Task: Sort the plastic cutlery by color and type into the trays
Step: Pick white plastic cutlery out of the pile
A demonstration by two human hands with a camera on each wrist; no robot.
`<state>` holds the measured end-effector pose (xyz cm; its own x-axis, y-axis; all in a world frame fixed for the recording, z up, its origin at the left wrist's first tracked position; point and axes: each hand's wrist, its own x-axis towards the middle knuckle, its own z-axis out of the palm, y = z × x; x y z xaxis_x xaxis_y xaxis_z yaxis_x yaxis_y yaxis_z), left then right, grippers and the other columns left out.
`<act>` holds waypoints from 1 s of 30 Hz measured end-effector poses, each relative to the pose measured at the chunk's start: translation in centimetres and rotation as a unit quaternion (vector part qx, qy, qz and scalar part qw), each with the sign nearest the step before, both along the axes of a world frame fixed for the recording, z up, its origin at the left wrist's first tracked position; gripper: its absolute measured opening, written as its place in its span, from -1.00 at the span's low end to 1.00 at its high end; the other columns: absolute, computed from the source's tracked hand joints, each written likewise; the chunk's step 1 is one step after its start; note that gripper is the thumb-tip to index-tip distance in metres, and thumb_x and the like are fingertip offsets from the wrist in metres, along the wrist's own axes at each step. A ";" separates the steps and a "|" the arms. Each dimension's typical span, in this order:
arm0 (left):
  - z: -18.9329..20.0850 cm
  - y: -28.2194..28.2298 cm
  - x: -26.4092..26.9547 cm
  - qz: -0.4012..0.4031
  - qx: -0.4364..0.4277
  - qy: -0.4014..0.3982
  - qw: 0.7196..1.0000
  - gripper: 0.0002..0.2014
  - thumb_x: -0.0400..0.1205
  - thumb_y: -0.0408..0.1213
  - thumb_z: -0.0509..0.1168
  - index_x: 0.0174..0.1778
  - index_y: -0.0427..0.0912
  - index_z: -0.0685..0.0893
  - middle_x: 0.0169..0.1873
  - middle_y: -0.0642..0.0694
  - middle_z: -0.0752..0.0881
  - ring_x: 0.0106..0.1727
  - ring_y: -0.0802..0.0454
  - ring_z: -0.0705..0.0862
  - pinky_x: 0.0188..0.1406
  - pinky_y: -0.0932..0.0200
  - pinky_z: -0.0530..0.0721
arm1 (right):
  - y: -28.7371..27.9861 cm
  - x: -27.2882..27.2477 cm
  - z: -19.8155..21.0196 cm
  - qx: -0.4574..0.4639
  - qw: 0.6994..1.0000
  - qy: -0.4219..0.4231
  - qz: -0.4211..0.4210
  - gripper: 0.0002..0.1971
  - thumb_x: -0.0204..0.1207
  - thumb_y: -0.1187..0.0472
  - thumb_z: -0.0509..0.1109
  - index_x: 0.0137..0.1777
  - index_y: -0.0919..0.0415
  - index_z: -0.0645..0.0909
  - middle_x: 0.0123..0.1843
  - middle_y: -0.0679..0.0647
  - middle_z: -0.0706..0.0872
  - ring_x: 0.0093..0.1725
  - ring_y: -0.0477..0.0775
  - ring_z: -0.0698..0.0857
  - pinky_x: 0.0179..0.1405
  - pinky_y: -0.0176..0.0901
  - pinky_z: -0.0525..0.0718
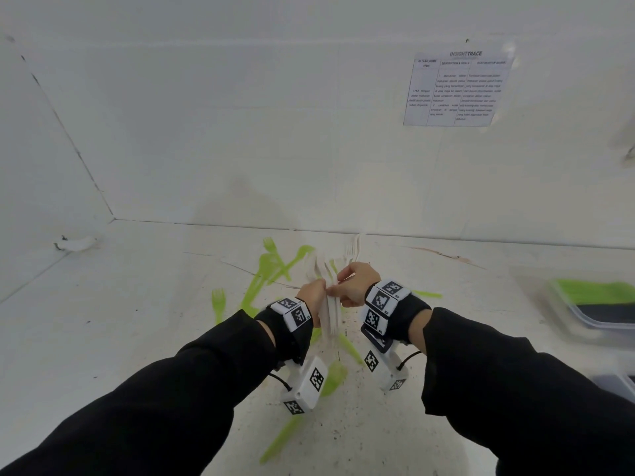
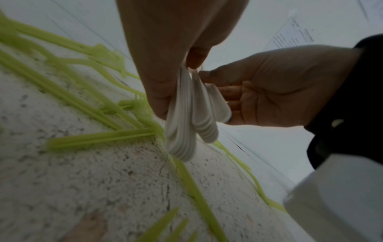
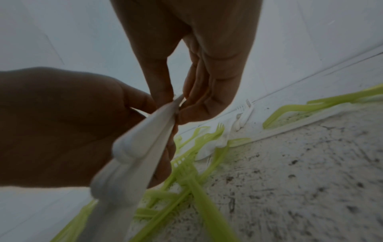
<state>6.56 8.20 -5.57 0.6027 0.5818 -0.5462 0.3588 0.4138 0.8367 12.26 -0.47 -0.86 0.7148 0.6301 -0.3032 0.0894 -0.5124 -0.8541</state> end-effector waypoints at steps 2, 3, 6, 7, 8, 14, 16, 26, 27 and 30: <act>0.0 0.1 0.0 -0.005 -0.011 0.008 1.000 -0.57 0.56 -0.25 0.02 0.26 -0.38 0.53 0.22 -0.44 0.63 0.23 -0.33 0.64 0.11 -0.09 0.58 | 0.0 0.0 0.1 -0.011 1.000 -0.004 0.009 -0.72 0.33 0.30 0.56 -0.21 0.14 0.45 -0.31 0.09 0.64 -0.41 0.03 0.64 -0.12 -0.01 0.77; 0.1 0.0 -0.1 -0.004 -0.017 0.008 1.000 -0.59 0.57 -0.27 0.01 0.25 -0.38 0.52 0.22 -0.43 0.63 0.23 -0.33 0.64 0.13 -0.11 0.58 | 0.0 0.0 0.1 -0.013 1.000 -0.007 0.010 -0.72 0.33 0.32 0.55 -0.21 0.14 0.45 -0.27 0.10 0.64 -0.38 0.06 0.66 -0.10 0.03 0.78; 0.1 -0.2 -0.1 0.005 -0.038 0.002 0.999 -0.70 0.66 -0.40 0.00 0.25 -0.41 0.47 0.22 -0.41 0.60 0.25 -0.30 0.60 0.26 -0.10 0.59 | -0.1 -0.1 0.2 -0.017 1.000 -0.004 0.012 -0.72 0.35 0.38 0.52 -0.22 0.14 0.43 -0.14 0.19 0.66 -0.20 0.19 0.73 -0.04 0.15 0.78; 0.0 -0.1 0.0 -0.004 -0.029 0.007 1.000 -0.69 0.68 -0.42 0.00 0.30 -0.43 0.45 0.28 -0.43 0.57 0.30 -0.32 0.58 0.32 -0.12 0.56 | -0.1 -0.2 0.1 -0.021 1.000 -0.010 0.015 -0.71 0.35 0.38 0.52 -0.23 0.14 0.42 -0.12 0.20 0.66 -0.17 0.21 0.73 -0.03 0.18 0.77; -0.3 -0.1 0.0 -0.010 -0.020 0.014 1.000 -0.67 0.69 -0.38 -0.01 0.32 -0.41 0.44 0.31 -0.43 0.55 0.31 -0.33 0.57 0.34 -0.16 0.55 | -0.1 -0.3 0.0 -0.029 0.999 -0.022 0.019 -0.70 0.35 0.38 0.51 -0.24 0.13 0.40 -0.10 0.20 0.65 -0.13 0.22 0.73 -0.01 0.18 0.77; 0.3 -0.6 -0.5 -0.016 -0.010 0.047 0.999 -0.60 0.65 -0.17 -0.04 0.25 -0.29 0.54 0.18 -0.31 0.67 0.14 -0.26 0.67 0.25 -0.23 0.60 | -0.3 -0.3 -0.4 -0.042 0.998 -0.031 0.038 -0.70 0.39 0.40 0.48 -0.24 0.15 0.37 -0.18 0.10 0.56 -0.20 0.18 0.67 -0.19 0.08 0.75; 0.3 -0.6 -0.4 -0.009 -0.010 0.053 0.999 -0.59 0.65 -0.16 -0.03 0.27 -0.28 0.53 0.21 -0.32 0.65 0.18 -0.26 0.63 0.28 -0.25 0.56 | -0.3 -0.4 -0.5 -0.041 0.998 -0.037 0.038 -0.70 0.39 0.40 0.48 -0.25 0.14 0.38 -0.17 0.09 0.55 -0.22 0.15 0.66 -0.23 0.03 0.75; -0.6 -0.7 0.0 0.015 0.076 -0.007 0.997 -0.65 0.55 -0.28 0.17 0.16 -0.44 0.54 0.11 -0.38 0.64 0.17 -0.30 0.63 0.25 -0.17 0.58 | -0.5 -0.6 -1.8 0.024 1.000 0.011 0.012 -0.83 0.48 0.31 0.45 -0.18 0.20 0.47 -0.32 0.05 0.59 -0.43 0.00 0.61 -0.30 -0.15 0.74; -1.2 -0.6 0.2 0.013 0.077 -0.004 0.997 -0.62 0.57 -0.25 0.17 0.21 -0.46 0.51 0.16 -0.39 0.64 0.21 -0.32 0.62 0.30 -0.22 0.55 | -0.4 -0.5 -1.7 0.024 0.999 0.021 0.009 -0.84 0.49 0.33 0.43 -0.11 0.21 0.47 -0.28 0.04 0.60 -0.40 0.02 0.62 -0.33 -0.15 0.74; -3.4 0.2 0.8 0.016 0.081 -0.006 0.997 -0.39 0.44 -0.13 0.20 0.33 -0.47 0.46 0.21 -0.42 0.63 0.22 -0.36 0.62 0.28 -0.29 0.56 | -0.3 -0.3 -1.4 0.021 0.998 0.066 0.000 -0.86 0.49 0.45 0.35 -0.10 0.21 0.51 -0.20 0.08 0.63 -0.29 0.10 0.67 -0.25 -0.02 0.79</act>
